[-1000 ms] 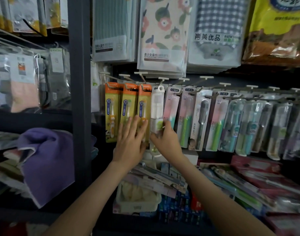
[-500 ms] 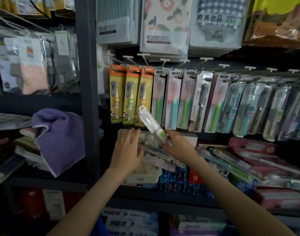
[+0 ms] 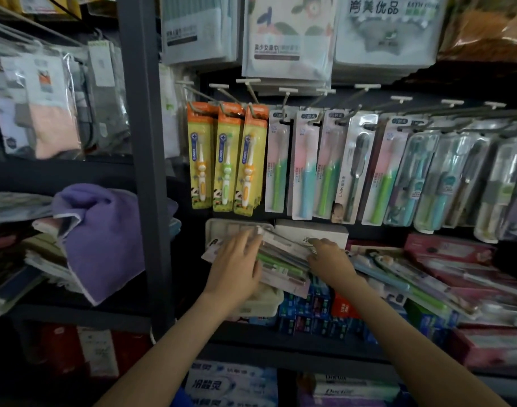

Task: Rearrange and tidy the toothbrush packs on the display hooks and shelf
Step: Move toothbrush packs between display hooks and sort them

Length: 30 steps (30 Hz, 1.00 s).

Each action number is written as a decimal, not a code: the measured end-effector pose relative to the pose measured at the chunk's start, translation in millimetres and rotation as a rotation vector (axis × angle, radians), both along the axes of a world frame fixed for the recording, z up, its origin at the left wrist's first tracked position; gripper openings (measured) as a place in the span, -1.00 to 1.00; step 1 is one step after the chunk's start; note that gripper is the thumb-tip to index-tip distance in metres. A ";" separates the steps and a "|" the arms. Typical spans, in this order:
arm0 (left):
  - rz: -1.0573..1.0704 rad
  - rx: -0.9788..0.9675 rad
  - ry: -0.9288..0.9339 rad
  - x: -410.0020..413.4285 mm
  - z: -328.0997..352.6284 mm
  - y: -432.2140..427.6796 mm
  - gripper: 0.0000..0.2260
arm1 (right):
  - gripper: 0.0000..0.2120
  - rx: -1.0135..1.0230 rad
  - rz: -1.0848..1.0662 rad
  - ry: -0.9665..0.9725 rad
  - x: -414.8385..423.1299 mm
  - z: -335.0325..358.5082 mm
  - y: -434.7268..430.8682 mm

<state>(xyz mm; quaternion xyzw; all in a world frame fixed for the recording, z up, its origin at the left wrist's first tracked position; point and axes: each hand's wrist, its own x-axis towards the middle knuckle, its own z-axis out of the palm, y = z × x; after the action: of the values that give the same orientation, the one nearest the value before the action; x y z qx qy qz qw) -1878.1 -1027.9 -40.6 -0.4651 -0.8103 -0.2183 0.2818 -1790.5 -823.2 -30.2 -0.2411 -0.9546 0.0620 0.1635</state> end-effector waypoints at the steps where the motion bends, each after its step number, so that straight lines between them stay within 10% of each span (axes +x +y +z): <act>1: 0.001 0.076 0.070 -3.8 6.8 2.7 -0.58 | -0.58 0.022 0.016 0.070 -1.7 2.8 -3.0; 7: 0.122 0.253 0.388 -44.9 70.1 23.8 -0.42 | -0.54 0.184 0.238 0.623 -39.4 49.2 -37.5; 17: 0.307 0.095 0.467 -94.0 103.0 36.6 0.08 | 0.00 0.337 -0.090 0.538 -117.3 84.9 -46.9; 30: 0.340 0.057 0.549 -101.3 106.2 28.1 0.11 | -0.04 0.321 -0.267 0.668 -144.3 96.0 -44.8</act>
<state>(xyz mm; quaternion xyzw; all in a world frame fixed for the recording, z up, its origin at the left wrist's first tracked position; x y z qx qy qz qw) -1979.4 -999.8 65.6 -0.3566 -0.7637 -0.0571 0.5350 -1934.8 -868.0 65.8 -0.3010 -0.8066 -0.0347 0.5075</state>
